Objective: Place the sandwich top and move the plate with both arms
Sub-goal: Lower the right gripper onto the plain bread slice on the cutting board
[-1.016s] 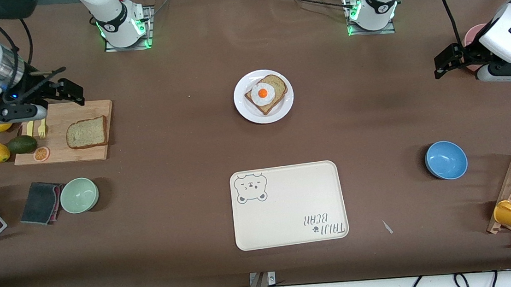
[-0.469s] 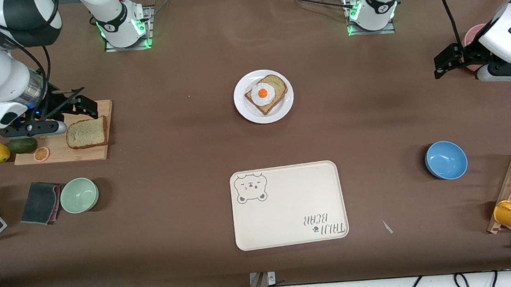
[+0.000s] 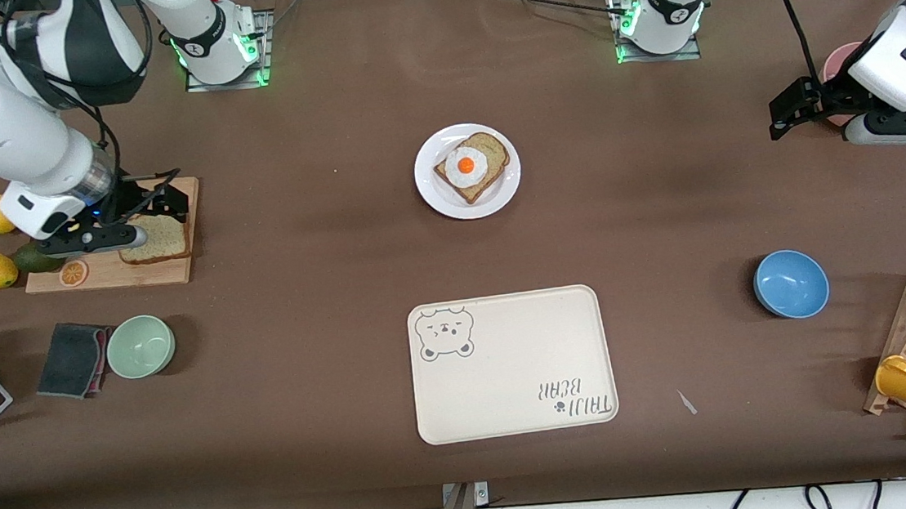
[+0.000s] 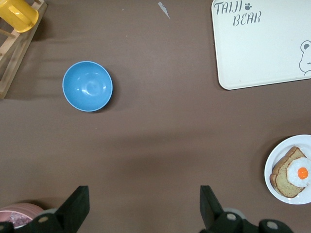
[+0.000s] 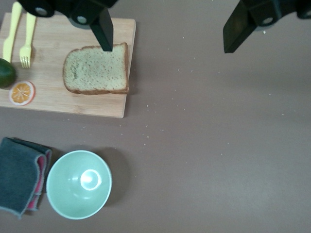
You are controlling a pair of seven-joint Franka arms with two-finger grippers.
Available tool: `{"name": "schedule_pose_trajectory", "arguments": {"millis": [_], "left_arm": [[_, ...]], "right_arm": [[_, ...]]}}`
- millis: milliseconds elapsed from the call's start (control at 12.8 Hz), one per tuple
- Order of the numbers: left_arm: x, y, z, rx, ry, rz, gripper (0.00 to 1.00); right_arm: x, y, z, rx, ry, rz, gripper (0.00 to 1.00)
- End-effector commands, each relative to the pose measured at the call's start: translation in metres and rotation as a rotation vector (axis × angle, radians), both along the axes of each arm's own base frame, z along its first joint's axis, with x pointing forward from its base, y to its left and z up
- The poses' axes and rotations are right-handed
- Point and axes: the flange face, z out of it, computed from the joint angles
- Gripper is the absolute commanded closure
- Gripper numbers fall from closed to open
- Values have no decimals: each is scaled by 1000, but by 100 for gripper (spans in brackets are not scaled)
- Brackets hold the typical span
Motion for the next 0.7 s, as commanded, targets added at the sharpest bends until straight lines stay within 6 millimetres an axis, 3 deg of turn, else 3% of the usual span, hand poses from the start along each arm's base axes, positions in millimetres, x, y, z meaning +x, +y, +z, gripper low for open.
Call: {"name": "schedule_pose_trajectory", "arguments": {"millis": [0, 312, 625], "left_arm": [[1, 1, 1, 19, -2, -5, 0], [1, 0, 1, 19, -2, -5, 0], [1, 0, 1, 19, -2, -5, 0]], "right_arm": [[-14, -2, -26, -9, -30, 16, 0], [-28, -8, -63, -105, -41, 88, 0], [-48, -17, -116, -203, 25, 27, 1]]}}
